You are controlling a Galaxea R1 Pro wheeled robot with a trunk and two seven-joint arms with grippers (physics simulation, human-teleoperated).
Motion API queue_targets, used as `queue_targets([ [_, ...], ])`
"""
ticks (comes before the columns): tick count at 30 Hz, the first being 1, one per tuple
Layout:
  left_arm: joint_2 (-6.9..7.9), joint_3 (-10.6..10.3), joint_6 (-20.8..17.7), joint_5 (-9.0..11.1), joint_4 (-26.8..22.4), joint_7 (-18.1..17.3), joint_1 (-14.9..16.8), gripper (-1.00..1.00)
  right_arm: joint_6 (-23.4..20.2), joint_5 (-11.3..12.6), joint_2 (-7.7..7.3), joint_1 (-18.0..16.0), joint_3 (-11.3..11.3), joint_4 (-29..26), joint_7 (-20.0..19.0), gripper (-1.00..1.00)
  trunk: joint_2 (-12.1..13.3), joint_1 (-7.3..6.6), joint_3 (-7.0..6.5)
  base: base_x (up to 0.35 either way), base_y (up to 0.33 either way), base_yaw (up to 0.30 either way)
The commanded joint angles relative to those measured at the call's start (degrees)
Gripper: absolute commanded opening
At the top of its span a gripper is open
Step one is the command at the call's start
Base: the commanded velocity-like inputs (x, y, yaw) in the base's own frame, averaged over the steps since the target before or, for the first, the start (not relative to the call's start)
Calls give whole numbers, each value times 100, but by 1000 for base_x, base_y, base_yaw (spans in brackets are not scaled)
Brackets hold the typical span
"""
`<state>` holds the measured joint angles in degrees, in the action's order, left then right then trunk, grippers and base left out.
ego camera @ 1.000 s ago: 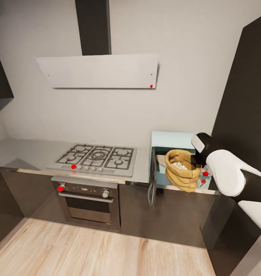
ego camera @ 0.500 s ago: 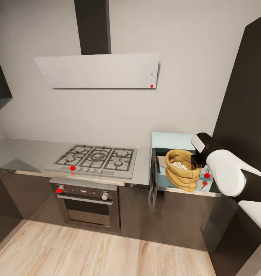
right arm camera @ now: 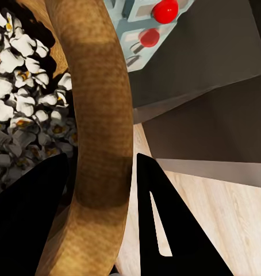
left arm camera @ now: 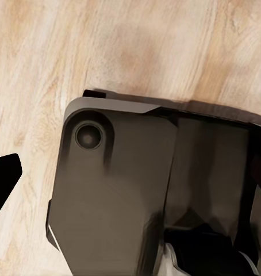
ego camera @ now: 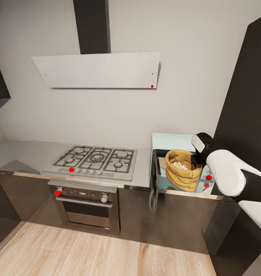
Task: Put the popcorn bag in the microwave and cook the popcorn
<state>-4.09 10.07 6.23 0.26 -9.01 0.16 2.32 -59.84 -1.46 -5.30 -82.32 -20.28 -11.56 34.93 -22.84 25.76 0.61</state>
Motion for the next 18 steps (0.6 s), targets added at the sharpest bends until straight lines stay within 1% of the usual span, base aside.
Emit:
queue_targets([
  [1, -3, 22, 18, 3, 4, 2, 2, 100, -16, -14, 2, -3, -37, -5, 20, -100, -7, 3, 6, 0, 0, 0],
  [18, -4, 27, 26, 1, 4, 2, -20, 100, -16, -13, 7, -3, -34, -5, 22, -100, -7, 3, 6, -1, 0, 0],
])
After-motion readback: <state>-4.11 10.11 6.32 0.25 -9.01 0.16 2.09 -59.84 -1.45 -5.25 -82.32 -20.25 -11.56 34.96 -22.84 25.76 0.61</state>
